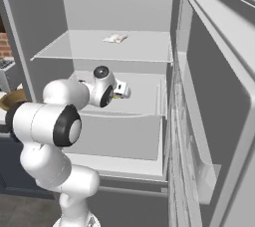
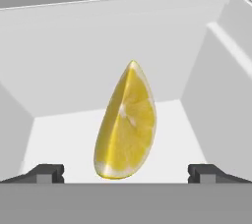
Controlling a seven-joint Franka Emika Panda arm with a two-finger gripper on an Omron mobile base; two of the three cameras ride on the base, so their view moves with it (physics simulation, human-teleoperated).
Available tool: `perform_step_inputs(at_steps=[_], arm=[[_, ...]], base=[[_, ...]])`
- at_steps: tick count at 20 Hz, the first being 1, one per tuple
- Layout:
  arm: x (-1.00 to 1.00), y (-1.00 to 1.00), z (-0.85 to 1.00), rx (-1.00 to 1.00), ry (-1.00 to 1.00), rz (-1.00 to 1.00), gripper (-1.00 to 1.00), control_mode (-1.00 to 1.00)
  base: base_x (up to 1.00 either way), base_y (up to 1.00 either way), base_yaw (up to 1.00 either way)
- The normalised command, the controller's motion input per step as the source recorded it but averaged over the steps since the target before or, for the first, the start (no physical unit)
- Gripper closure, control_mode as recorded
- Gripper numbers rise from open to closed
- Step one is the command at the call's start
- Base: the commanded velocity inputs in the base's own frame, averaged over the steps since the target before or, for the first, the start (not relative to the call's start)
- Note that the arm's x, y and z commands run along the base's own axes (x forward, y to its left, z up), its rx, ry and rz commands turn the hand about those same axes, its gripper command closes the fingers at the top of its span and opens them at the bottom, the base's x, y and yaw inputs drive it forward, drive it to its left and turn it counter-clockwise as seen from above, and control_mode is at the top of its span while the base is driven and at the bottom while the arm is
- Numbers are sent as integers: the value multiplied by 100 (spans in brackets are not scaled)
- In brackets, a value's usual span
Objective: Grab a lemon wedge from the fridge and one ice cube from the ice bowl, and put them in the glass of lemonade.
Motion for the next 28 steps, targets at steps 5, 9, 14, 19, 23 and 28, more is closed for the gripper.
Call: perform_step_inputs(at_steps=[5, 9, 14, 19, 23, 28], arm=[[44, 0, -14, 0, 0, -1, -100, -100], [43, 0, -13, 0, 0, -1, -100, -100], [18, 0, -38, 0, 4, -4, 100, -100], [0, 0, -47, 0, 5, -6, 100, -100], [0, 0, -48, 0, 0, -5, 100, -100], [-48, 0, -81, -2, 3, -7, 100, -100]], base=[[0, 0, 0], [0, 0, 0], [0, 0, 0], [0, 0, 0], [0, 0, 0], [0, 0, 0]])
